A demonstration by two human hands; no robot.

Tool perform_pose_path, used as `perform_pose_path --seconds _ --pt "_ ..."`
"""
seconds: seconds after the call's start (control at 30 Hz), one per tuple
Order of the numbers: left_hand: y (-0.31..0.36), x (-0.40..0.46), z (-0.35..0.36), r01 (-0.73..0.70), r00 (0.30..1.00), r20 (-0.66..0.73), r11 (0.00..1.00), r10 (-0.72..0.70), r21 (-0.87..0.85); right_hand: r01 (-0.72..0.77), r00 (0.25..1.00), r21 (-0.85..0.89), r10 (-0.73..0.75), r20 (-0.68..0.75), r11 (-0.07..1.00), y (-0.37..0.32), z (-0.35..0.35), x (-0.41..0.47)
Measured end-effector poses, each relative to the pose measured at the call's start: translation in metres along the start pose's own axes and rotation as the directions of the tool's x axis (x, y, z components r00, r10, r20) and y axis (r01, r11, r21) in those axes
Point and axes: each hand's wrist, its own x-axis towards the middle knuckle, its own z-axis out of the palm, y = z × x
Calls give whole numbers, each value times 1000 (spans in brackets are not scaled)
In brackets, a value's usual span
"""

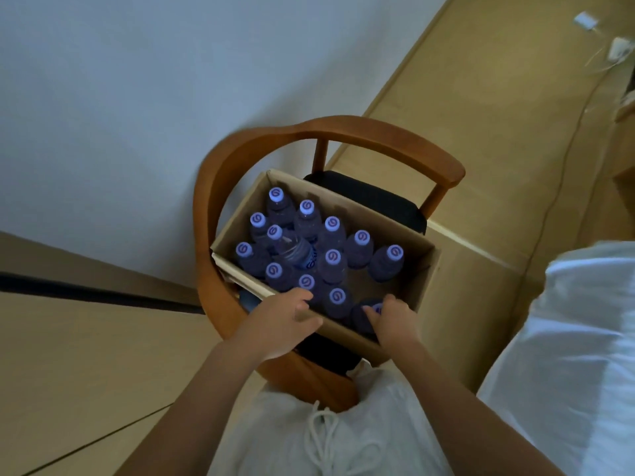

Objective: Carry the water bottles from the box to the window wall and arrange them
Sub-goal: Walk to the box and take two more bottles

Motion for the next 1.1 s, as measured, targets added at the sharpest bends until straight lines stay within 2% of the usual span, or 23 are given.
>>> perform_pose_path --seconds 0.17,0.3,0.37,0.43,0.5,0.57,0.63,0.7,0.8,0.97,1.1 --pt "7 12 3 -54 998 26 996 56 -69 114 987 5 -113 -110 993 -14 -55 -39" --pt "27 21 12 -268 963 31 963 268 -11 235 961 56 -223 -166 970 -41 -111 -81" --pt "38 22 15 -356 934 -19 931 356 -75 304 935 46 -289 -207 952 -56 -132 -99" --pt "44 19 12 -411 910 -135 894 392 -176 383 896 58 -356 -265 922 -68 -147 -109" --pt "45 16 4 -442 886 -254 871 387 -215 461 864 185 -392 -317 868 -76 -154 -109" --pt "40 12 -4 -409 891 -344 853 297 -325 517 856 455 -417 -307 725 -78 -151 -98" --pt "28 9 -10 -354 884 -447 823 139 -445 470 876 645 -410 -255 602 -73 -132 -75" --pt "15 2 -15 -292 851 -522 777 -54 -557 369 921 667 -351 -169 647 -59 -97 -42" --pt "-10 -12 -24 -227 762 -583 728 -281 -647 211 971 580 -239 -28 787 -35 -32 3" --pt "-42 -47 -28 -254 656 -614 637 -440 -728 137 964 476 -228 139 869 -17 55 38" --pt "-52 -73 -13 -261 583 -611 589 -536 -765 66 969 377 -149 196 924 -23 78 62"
